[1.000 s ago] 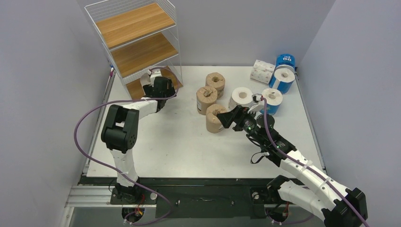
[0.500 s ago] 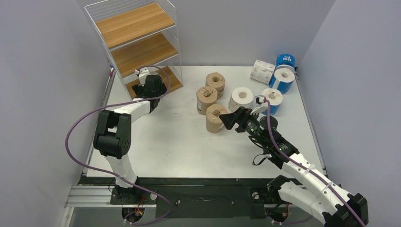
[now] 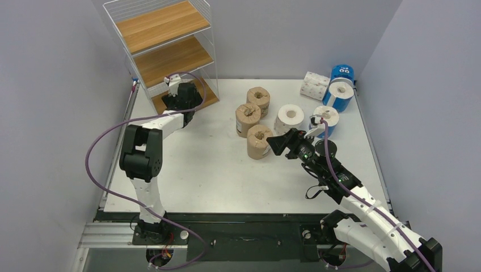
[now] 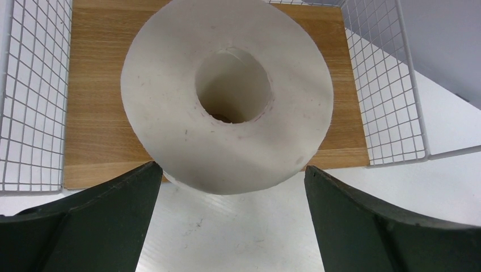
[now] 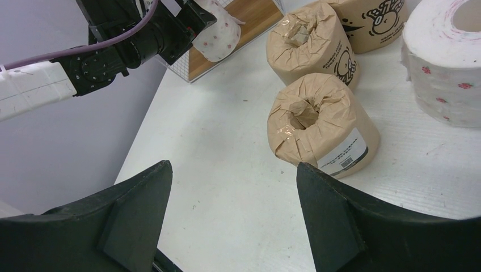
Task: Place and organize the paper towels onto the shelf
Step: Adjust the paper towel on the shelf.
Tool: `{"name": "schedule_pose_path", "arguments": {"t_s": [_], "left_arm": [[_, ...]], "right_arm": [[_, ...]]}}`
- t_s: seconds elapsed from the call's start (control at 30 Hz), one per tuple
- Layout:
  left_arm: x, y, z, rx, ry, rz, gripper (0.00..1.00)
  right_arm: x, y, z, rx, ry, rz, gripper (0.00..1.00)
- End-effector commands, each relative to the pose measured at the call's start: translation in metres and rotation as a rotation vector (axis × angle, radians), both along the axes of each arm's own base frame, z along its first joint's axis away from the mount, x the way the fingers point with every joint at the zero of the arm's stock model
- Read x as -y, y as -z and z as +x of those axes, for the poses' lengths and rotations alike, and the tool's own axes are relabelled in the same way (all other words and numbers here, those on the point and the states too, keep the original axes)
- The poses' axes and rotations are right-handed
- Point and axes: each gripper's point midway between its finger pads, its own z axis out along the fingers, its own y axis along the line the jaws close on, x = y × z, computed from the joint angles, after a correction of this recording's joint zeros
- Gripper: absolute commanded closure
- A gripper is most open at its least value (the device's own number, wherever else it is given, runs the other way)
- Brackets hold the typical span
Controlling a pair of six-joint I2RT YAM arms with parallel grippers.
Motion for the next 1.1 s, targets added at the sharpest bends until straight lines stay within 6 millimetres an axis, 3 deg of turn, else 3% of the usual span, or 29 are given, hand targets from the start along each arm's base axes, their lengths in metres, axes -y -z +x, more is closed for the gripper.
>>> {"name": "schedule_pose_path", "arguments": {"t_s": [0.0,0.23,0.37,0.4,0.43,0.47,0.5,0.83,1.07], "left_arm": [[0.03,0.024,0.004,-0.07,0.109,-0.024,0.04],[0.053,0.023,0.005,-0.058,0.139,-0.038,0.04],[0.053,0.002,-0.006,-0.017,0.137,-0.055,0.04],[0.052,-0.014,-0.009,0.014,0.139,-0.063,0.04],[0.052,-0.014,-0.017,0.01,0.141,-0.062,0.04],[0.051,-0.033,-0.021,0.046,0.143,-0.07,0.04],[0.052,-0.031,-0.031,0.036,0.15,-0.069,0.04],[0.05,-0.106,-0.116,0.121,0.195,-0.08,0.04],[-0.002,-0.186,-0.176,0.29,0.056,0.01,0.04]], "right_arm": [[0.004,-0.006,0.0,0.035,0.002,0.0,0.24],[0.008,0.0,0.0,0.029,0.013,-0.018,0.24],[0.01,-0.003,0.0,0.04,0.016,-0.02,0.24],[0.01,-0.003,0.0,0.041,0.017,-0.021,0.24],[0.01,-0.004,0.0,0.043,0.017,-0.023,0.24],[0.01,-0.004,0.0,0.044,0.018,-0.023,0.24],[0.01,-0.005,0.0,0.046,0.017,-0.023,0.24],[0.007,-0.015,0.002,0.064,0.009,-0.005,0.24],[0.006,-0.017,-0.001,0.066,0.001,0.017,0.24]]}}
